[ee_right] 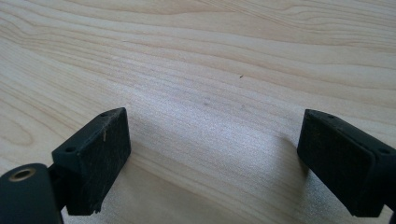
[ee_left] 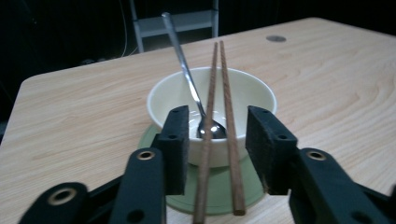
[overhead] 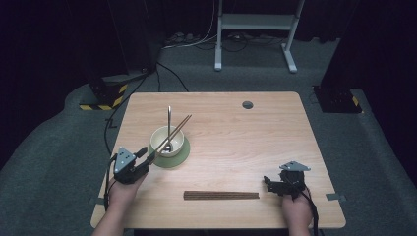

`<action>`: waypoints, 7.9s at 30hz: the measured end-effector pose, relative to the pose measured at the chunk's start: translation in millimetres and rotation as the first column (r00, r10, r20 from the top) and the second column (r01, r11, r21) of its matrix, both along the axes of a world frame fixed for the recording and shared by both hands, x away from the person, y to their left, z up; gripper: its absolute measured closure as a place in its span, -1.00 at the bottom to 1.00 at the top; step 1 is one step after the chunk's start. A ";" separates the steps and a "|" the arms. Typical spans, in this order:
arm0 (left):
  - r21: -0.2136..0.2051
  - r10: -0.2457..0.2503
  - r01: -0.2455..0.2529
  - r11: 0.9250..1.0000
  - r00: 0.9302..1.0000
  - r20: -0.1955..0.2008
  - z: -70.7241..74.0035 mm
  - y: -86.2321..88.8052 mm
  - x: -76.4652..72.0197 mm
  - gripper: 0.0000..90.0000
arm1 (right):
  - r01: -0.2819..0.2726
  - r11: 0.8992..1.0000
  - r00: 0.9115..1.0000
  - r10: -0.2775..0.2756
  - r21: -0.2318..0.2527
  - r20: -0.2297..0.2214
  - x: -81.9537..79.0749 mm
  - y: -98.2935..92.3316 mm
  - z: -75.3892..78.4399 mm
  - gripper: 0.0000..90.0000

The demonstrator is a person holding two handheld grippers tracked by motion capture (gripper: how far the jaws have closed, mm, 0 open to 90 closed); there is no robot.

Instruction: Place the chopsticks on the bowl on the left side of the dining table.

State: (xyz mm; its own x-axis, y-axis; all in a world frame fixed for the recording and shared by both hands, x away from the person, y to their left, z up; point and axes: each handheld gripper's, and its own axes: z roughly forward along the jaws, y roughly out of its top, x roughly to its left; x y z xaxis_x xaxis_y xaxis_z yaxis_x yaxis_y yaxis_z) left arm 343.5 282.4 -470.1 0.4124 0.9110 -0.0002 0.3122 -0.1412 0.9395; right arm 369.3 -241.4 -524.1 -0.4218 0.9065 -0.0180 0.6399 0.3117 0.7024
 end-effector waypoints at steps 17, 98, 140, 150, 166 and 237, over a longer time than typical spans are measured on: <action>0.043 -0.012 0.016 0.999 0.995 -0.095 -15.1 -8.5 5.1 0.09 | 0.000 1.000 1.000 0.000 0.003 -0.002 -0.2 0.4 0.0 -0.78; 0.080 -0.043 0.051 0.996 0.994 -0.096 -18.8 -11.6 2.9 0.43 | -0.042 0.999 0.999 0.042 0.001 -0.002 -1.8 0.5 0.7 -0.73; -0.027 0.114 -0.121 0.992 0.979 -0.170 -21.9 25.1 29.8 0.22 | -0.190 0.982 0.975 0.186 0.019 0.125 34.1 134.6 63.5 -0.72; -0.032 0.149 -0.156 0.987 0.975 -0.164 -23.0 25.6 34.8 0.24 | -0.228 0.973 0.960 0.231 -0.034 0.161 49.6 175.9 63.0 -0.48; -0.047 0.191 -0.199 0.979 0.971 -0.147 -22.5 25.8 43.1 0.32 | -0.180 0.984 0.968 0.179 -0.012 0.176 91.0 221.6 44.4 0.20; 0.005 0.231 -0.233 0.973 0.963 -0.138 -24.7 24.3 45.1 0.69 | -0.159 0.987 0.969 0.154 0.008 0.194 73.4 217.9 40.7 0.82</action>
State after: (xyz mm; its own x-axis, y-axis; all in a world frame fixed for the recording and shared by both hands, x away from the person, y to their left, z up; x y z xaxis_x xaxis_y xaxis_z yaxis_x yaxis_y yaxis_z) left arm 388.6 306.6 -494.8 0.1852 0.9813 -0.0526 0.4607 -0.0394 0.8867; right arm 442.8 -23.5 -483.4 -0.5490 0.8307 -0.0921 0.4366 0.3790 0.8159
